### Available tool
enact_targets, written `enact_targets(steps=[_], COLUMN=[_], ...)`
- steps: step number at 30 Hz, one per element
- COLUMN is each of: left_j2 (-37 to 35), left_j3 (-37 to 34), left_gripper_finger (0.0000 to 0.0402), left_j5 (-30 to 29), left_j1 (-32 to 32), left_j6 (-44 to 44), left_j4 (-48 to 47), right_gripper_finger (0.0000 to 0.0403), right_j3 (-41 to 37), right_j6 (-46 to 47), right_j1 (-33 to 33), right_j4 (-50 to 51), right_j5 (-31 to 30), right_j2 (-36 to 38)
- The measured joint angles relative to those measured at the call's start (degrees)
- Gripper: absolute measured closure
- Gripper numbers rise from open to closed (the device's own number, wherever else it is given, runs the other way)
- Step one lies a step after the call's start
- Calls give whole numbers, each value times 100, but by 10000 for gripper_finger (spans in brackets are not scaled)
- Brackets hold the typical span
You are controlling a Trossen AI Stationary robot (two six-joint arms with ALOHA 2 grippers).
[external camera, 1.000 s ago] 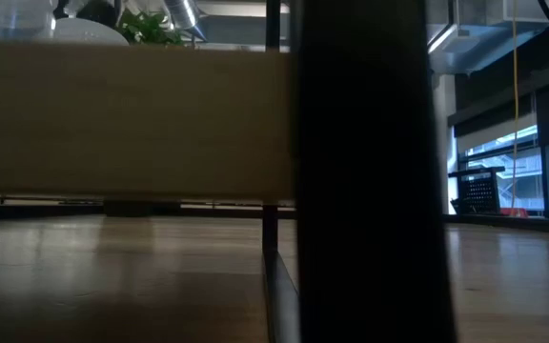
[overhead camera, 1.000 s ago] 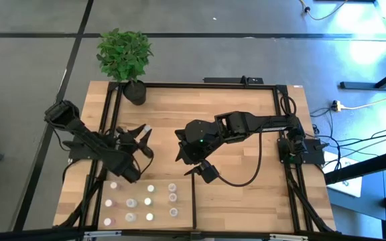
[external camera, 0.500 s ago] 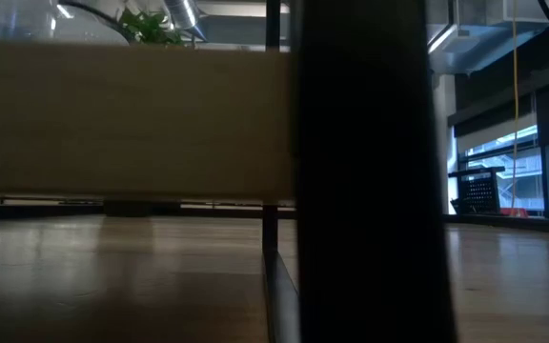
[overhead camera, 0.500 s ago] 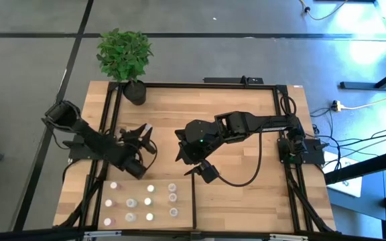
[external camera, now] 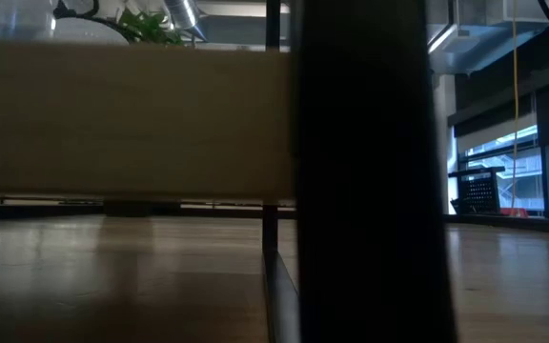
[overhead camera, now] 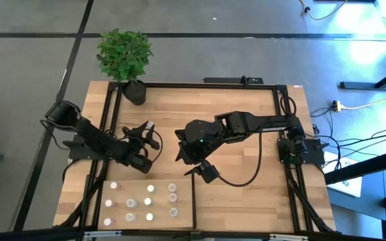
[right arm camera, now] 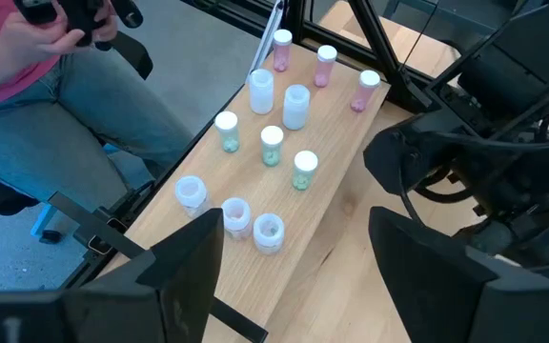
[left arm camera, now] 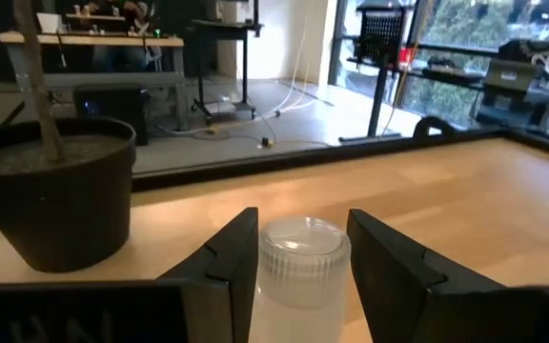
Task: Pick and place medicine bottles onto shelf by color
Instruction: Put the white pill bottle on the shelf aligned with the other white pill bottles
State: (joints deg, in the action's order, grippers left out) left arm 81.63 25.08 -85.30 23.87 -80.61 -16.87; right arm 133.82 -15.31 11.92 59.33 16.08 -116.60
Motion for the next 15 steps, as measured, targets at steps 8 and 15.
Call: enact_targets(steps=[8, 15], left_j2=[594, 712], left_j3=[0, 0], left_gripper_finger=[268, 268], left_j5=[343, 436], left_j1=[28, 58], left_j6=[42, 227], left_j4=[251, 239], right_gripper_finger=[138, 138], right_j3=[0, 0], right_j6=[1, 2], right_j1=[-1, -2], right_j4=[0, 0], right_j5=[2, 2], right_j2=[0, 0])
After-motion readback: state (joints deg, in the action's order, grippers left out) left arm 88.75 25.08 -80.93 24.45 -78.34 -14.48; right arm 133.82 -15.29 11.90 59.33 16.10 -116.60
